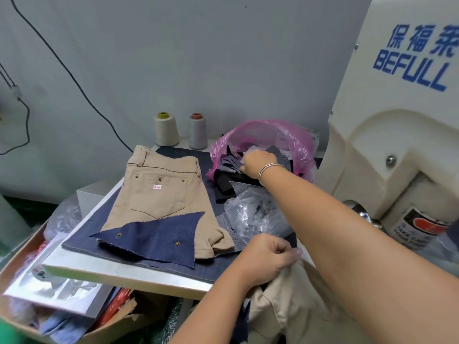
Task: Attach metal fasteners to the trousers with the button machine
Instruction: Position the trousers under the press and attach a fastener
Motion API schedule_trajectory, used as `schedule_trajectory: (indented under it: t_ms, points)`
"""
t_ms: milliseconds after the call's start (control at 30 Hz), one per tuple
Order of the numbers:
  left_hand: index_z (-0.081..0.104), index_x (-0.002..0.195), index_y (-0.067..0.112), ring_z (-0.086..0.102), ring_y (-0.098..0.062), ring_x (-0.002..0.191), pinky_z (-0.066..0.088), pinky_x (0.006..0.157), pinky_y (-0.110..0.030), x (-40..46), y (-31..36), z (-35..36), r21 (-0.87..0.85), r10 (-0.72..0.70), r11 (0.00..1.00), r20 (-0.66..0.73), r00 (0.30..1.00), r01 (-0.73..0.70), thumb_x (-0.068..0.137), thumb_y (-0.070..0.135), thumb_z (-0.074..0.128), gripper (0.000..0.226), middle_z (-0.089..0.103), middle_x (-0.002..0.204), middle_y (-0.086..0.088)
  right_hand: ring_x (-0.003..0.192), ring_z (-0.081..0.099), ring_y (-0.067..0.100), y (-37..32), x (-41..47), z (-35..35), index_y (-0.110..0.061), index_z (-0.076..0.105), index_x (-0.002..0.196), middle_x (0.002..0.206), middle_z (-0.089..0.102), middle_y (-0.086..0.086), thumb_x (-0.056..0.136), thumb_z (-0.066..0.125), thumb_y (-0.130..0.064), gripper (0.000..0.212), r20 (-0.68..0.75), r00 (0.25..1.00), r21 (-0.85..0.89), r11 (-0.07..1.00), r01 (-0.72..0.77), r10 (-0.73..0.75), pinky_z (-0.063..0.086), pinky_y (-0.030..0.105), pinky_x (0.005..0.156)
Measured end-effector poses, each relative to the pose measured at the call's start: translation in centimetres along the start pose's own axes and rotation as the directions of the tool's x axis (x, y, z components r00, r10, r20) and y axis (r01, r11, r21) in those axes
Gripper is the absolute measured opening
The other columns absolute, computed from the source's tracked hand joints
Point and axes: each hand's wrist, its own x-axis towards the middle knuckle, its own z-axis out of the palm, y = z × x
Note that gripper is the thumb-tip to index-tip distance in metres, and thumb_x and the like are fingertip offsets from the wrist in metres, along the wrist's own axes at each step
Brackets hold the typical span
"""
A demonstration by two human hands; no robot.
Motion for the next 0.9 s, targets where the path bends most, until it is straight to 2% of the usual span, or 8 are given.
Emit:
schedule_trajectory:
  t_ms: [200,300,400,533,700,800,867,900]
  points:
    - [0.038,0.047,0.019,0.025,-0.009,0.051,0.024,0.052,-0.026,-0.1,0.1,0.1,0.01,-0.004,1.0,-0.004,1.0,0.004,0.085,0.033,0.062,0.047,0.029,0.052,0.004,0.109,0.057,0.033,-0.3,-0.6,0.2,0.0,0.054,0.125,0.122,0.057,0.016,0.093,0.049,-0.003,0.033,-0.048,0.999,-0.048,0.999,-0.019,0.017,0.047,0.039,0.079]
    - [0.04,0.049,0.015,0.027,-0.012,0.053,0.025,0.054,-0.028,-0.2,0.2,0.1,-0.003,-0.007,1.0,0.002,1.0,0.007,0.086,0.032,0.061,0.046,0.03,0.054,-0.001,0.104,0.059,0.033,0.3,-0.7,0.0,-0.003,0.057,0.119,0.12,0.057,0.016,0.093,0.051,-0.014,0.029,-0.061,0.998,0.037,0.999,-0.023,0.026,0.046,0.039,0.077]
    - [0.037,0.046,0.02,0.024,-0.008,0.047,0.024,0.048,-0.023,-0.2,0.2,0.1,-0.002,-0.015,1.0,-0.002,1.0,0.015,0.087,0.032,0.06,0.048,0.027,0.046,0.009,0.098,0.059,0.03,0.6,-0.6,-0.4,-0.009,0.062,0.108,0.115,0.059,0.013,0.093,0.051,-0.031,0.029,-0.045,0.998,0.1,0.995,-0.028,0.032,0.044,0.034,0.073]
    - [0.037,0.046,0.021,0.025,-0.009,0.05,0.024,0.05,-0.024,-0.2,0.2,0.1,0.014,-0.015,1.0,-0.006,1.0,0.015,0.087,0.03,0.06,0.048,0.027,0.049,0.007,0.102,0.06,0.031,0.0,-0.8,0.0,-0.009,0.062,0.114,0.116,0.06,0.012,0.093,0.054,-0.024,0.027,-0.06,0.998,0.023,1.0,-0.009,0.01,0.048,0.038,0.081]
    - [0.038,0.044,0.022,0.024,-0.009,0.05,0.024,0.051,-0.026,-0.2,0.2,0.1,0.028,-0.019,0.999,-0.008,1.0,0.019,0.088,0.029,0.061,0.05,0.026,0.048,0.009,0.093,0.061,0.029,-0.4,-0.8,0.1,-0.011,0.066,0.108,0.109,0.061,0.01,0.093,0.056,-0.029,0.026,-0.091,0.996,0.049,0.999,0.005,0.0,0.046,0.036,0.074]
    - [0.037,0.043,0.022,0.023,-0.008,0.047,0.023,0.049,-0.024,-0.2,0.1,0.1,0.012,-0.028,1.0,-0.002,1.0,0.028,0.089,0.029,0.061,0.052,0.025,0.046,0.012,0.093,0.063,0.031,-0.5,-1.0,0.6,-0.008,0.066,0.102,0.099,0.061,0.01,0.092,0.057,-0.02,0.018,-0.129,0.992,0.035,0.999,-0.009,0.014,0.046,0.036,0.07]
    - [0.036,0.043,0.022,0.022,-0.007,0.048,0.022,0.049,-0.024,-0.1,0.1,0.1,0.007,-0.024,1.0,-0.006,1.0,0.024,0.088,0.028,0.061,0.052,0.025,0.047,0.012,0.088,0.063,0.03,-0.8,-1.1,0.8,-0.008,0.067,0.1,0.1,0.063,0.01,0.093,0.054,-0.015,0.016,-0.194,0.979,0.128,0.991,-0.033,0.058,0.042,0.033,0.067]
    - [0.036,0.043,0.022,0.023,-0.006,0.048,0.023,0.05,-0.025,-0.1,0.0,0.1,0.008,-0.022,1.0,-0.009,1.0,0.022,0.087,0.028,0.061,0.05,0.025,0.048,0.011,0.085,0.062,0.029,-0.8,-1.1,0.7,-0.01,0.068,0.099,0.098,0.065,0.009,0.093,0.052,-0.016,0.018,-0.233,0.965,0.258,0.964,-0.058,0.121,0.042,0.032,0.067]
